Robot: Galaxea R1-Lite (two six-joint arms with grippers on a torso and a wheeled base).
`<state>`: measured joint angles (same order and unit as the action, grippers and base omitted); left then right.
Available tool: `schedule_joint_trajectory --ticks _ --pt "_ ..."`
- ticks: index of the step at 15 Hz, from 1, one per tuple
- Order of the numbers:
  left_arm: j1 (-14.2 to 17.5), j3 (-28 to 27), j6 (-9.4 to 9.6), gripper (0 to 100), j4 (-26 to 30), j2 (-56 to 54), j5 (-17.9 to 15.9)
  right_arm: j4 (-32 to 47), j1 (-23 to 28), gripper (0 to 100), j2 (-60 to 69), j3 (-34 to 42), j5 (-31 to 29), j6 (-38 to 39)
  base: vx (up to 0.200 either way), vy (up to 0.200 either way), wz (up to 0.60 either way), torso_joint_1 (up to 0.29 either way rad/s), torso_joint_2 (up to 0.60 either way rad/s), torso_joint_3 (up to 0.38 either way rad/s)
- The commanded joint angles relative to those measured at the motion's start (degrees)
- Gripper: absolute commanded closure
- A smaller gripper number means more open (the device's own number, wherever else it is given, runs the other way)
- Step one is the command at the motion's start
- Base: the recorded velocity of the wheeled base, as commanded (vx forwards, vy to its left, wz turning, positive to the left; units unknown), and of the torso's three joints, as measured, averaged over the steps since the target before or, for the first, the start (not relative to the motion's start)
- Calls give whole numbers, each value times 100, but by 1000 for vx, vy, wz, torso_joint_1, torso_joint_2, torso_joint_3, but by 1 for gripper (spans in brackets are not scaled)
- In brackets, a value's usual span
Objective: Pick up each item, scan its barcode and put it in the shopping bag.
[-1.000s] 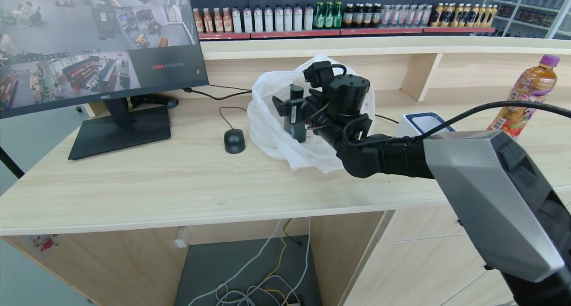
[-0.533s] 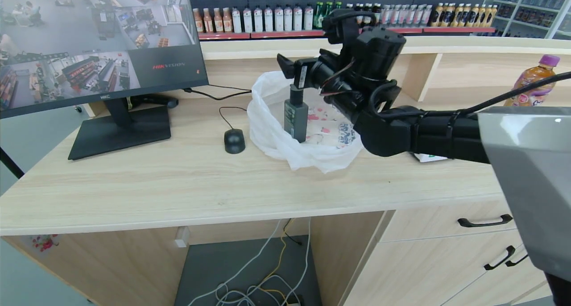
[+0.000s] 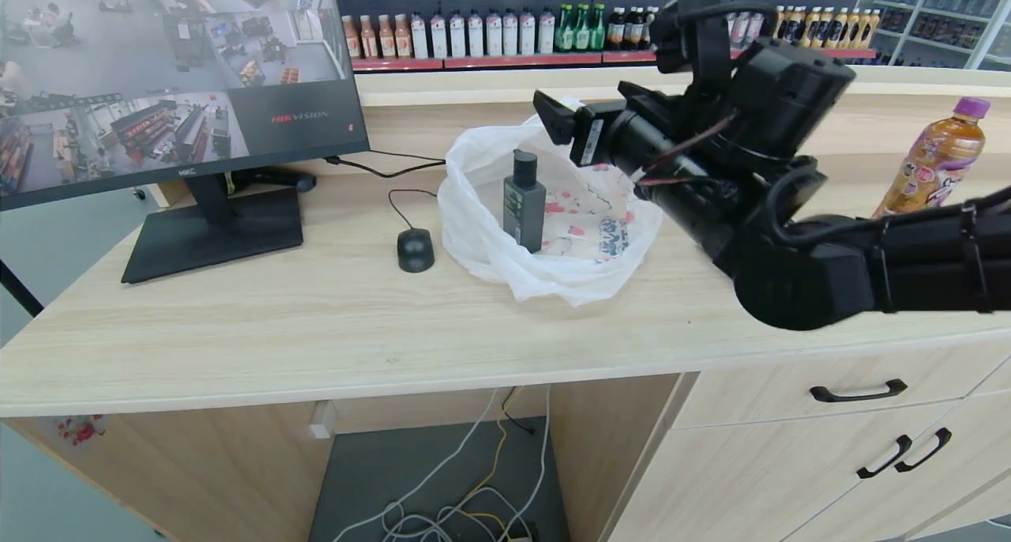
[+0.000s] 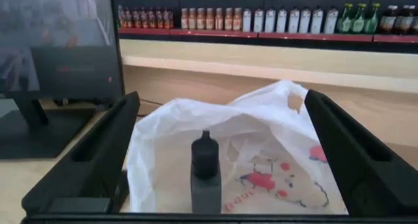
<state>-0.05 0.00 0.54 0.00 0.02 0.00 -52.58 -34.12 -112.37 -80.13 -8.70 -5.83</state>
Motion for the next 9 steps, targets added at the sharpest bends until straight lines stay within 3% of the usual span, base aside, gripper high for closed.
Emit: schedule_joint_trajectory --ticks 1,4,8,9 --pt "-4 0 -1 0 0 -2 0 -1097 -7 0 1323 2344 -61 -6 0 0 0 0 0 0" --pt "-4 0 8 0 0 -2 0 -2125 -24 0 1692 3864 -52 -59 0 0 0 0 0 0" --pt "-4 0 17 0 9 -2 0 -3689 -42 0 1666 5297 -52 -6 0 0 0 0 0 0" --pt "-4 0 17 0 9 -2 0 -3742 -51 0 1648 5622 -52 -6 0 0 0 0 0 0"
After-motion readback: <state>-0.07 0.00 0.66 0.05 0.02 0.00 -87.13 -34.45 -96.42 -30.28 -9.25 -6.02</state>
